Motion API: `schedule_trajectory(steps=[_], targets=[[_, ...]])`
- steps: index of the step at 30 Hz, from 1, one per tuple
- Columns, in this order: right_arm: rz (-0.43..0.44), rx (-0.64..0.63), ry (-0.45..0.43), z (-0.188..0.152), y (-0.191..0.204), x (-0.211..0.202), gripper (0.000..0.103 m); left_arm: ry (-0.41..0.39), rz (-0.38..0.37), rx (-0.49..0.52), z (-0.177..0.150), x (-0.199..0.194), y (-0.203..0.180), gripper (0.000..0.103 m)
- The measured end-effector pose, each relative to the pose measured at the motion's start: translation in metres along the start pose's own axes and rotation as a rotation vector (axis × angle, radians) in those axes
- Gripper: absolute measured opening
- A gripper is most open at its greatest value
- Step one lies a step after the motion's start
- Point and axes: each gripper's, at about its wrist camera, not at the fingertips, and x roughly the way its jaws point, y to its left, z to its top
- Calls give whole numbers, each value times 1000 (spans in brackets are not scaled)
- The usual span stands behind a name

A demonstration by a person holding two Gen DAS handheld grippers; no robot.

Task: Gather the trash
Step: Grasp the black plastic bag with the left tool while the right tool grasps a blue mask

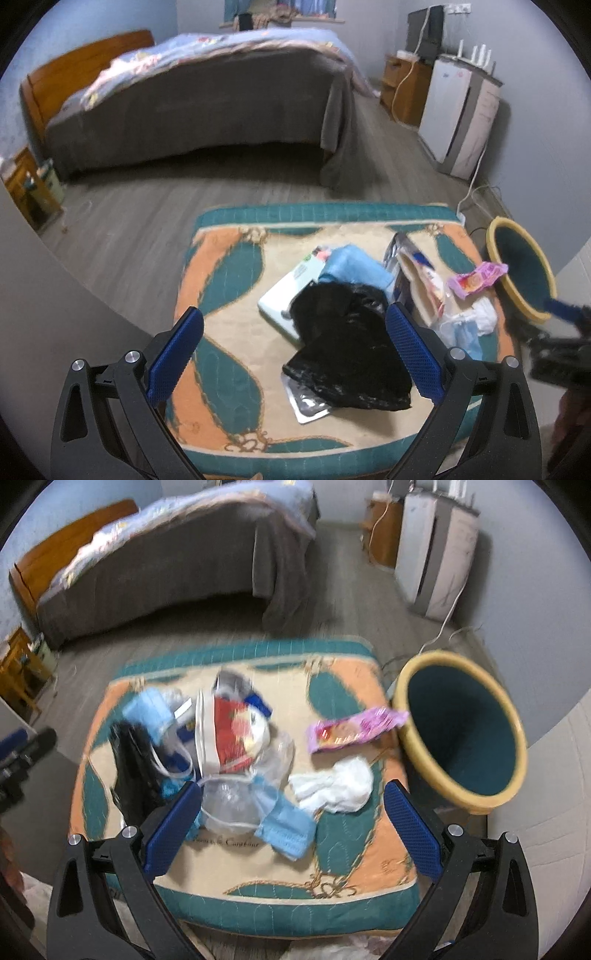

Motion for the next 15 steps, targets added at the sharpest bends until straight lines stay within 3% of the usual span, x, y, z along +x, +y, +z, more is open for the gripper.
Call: schedule_trajectory(steps=[2, 4, 7, 12, 15], targets=[[-5, 10, 36, -2, 0, 10, 85, 27, 29, 18, -4, 9, -3, 97], [-4, 21, 76, -4, -2, 20, 72, 45, -15, 41, -8, 14, -10, 95], [18, 60, 124, -8, -8, 32, 61, 56, -38, 97, -14, 18, -25, 89], [37, 98, 190, -14, -15, 52, 57, 87, -113, 164, -21, 26, -51, 83], [48, 107, 225, -17, -15, 65, 53, 115, -124, 203, -25, 37, -65, 74]])
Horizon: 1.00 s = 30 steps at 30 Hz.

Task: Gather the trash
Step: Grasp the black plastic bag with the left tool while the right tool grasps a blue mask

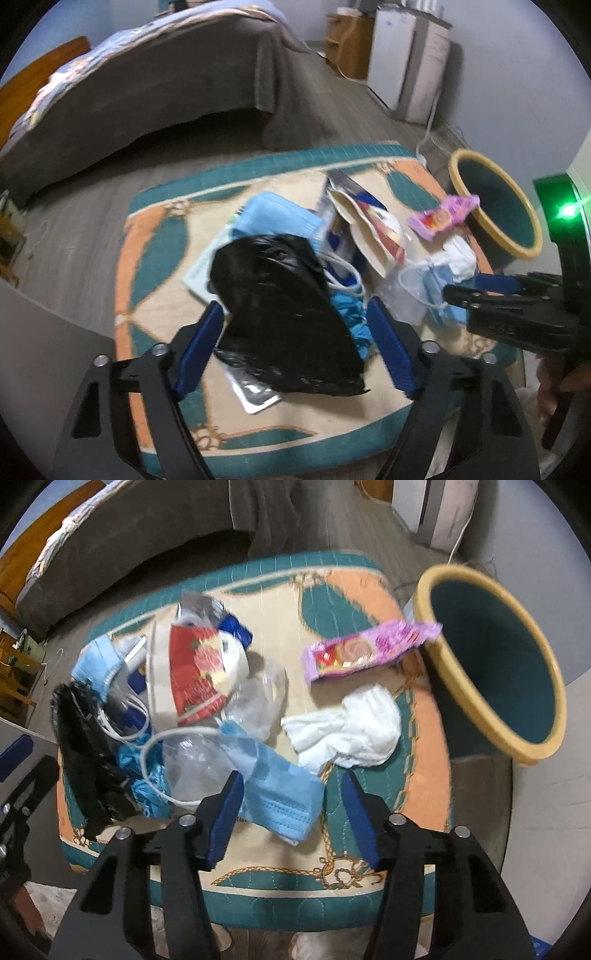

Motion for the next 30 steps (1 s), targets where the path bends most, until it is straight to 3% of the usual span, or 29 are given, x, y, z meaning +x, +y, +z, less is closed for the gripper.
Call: schedule_trajectory(steps=[2, 4, 7, 10, 16, 23, 28, 30], targets=[[23, 14, 20, 1, 0, 8, 43, 22, 13, 28, 0, 10, -6, 66], [43, 25, 33, 1, 0, 13, 23, 39, 16, 40, 0, 18, -8, 53], [41, 14, 16, 3, 2, 8, 12, 65, 23, 43, -1, 28, -5, 29], [63, 23, -24, 6, 3, -6, 6, 60, 35, 39, 1, 25, 1, 16], [97, 43, -100, 10, 0, -33, 4, 0, 46, -2, 6, 4, 17, 8], [118, 14, -240, 30, -6, -84, 2, -179, 8, -61, 21, -53, 30, 8], [88, -28, -367, 56, -31, -131, 1, -290, -9, -28, 37, -82, 16, 8], [76, -49, -355, 64, -39, -129, 1, -306, -13, -4, 42, -86, 8, 8]])
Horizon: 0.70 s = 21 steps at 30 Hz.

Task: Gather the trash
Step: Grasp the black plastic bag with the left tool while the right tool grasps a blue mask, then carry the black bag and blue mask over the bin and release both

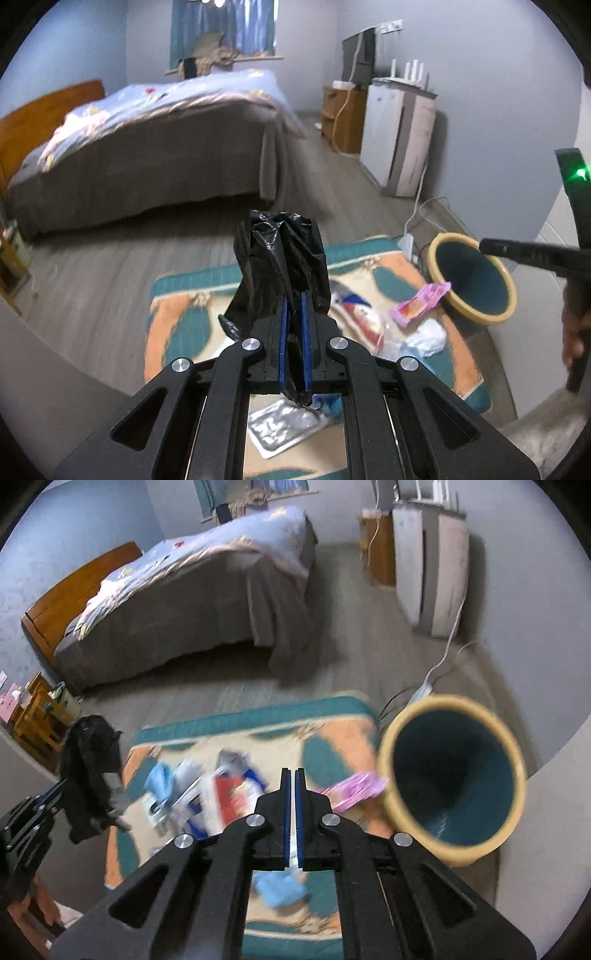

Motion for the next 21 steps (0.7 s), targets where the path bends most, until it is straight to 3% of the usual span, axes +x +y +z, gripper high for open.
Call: schedule_trajectory(steps=[4, 6, 8, 10, 12, 17, 19, 21], targets=[[85, -22, 162, -18, 0, 37, 2, -10, -3, 15, 7, 4, -9, 8], [88, -65, 239, -31, 10, 56, 5, 0, -9, 0, 8, 9, -10, 8], [76, -94, 289, -46, 19, 69, 11, 3, -16, -19, 7, 11, -7, 8], [75, -97, 341, -56, 26, 85, 32, 5, -17, -24, 8, 13, -7, 8], [80, -101, 375, -64, 33, 97, 39, 8, -14, -17, 8, 14, -6, 8], [45, -100, 472, -85, 36, 128, 39, 20, -27, -38, 5, 18, 1, 8], [63, -96, 483, -86, 37, 131, 14, 19, -29, -44, 2, 17, 4, 8], [61, -104, 460, -81, 38, 125, 12, 17, -30, -46, 2, 16, 7, 8]])
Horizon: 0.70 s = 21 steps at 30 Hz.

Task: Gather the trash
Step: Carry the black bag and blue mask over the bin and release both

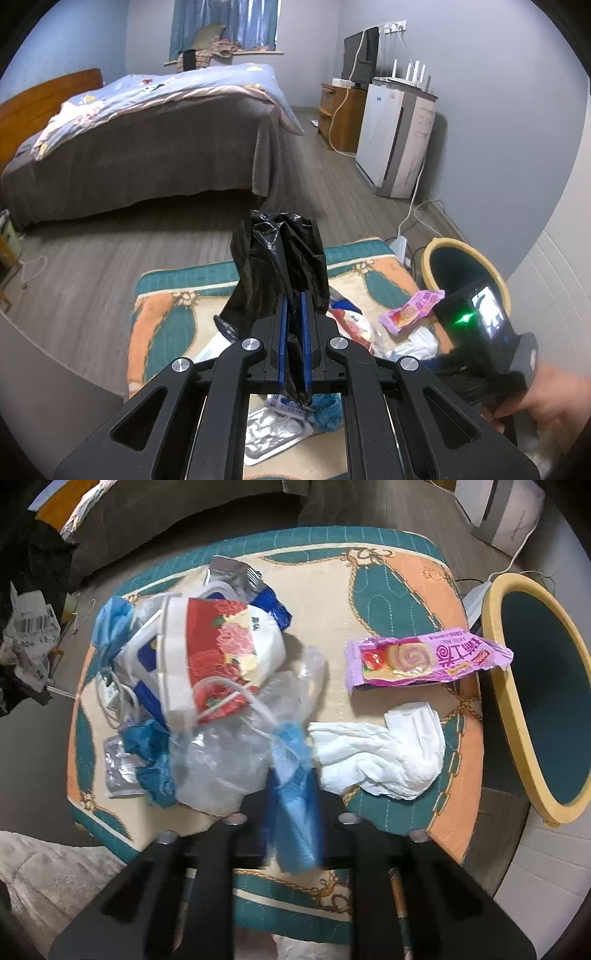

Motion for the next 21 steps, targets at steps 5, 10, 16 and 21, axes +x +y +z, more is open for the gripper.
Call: schedule_trajectory(steps=[5, 10, 16, 21], targets=[[34, 45, -114, 5, -4, -44, 12, -15, -1, -8, 1, -6, 1, 8], [-31, 54, -276, 14, -21, -108, 12, -49, 7, 23, 5, -15, -9, 8], [-111, 106, -435, 27, -70, -164, 12, -39, -51, 51, 16, -7, -37, 8], [-143, 247, -447, 33, -138, -167, 12, 11, -134, 97, 25, 20, -82, 8]])
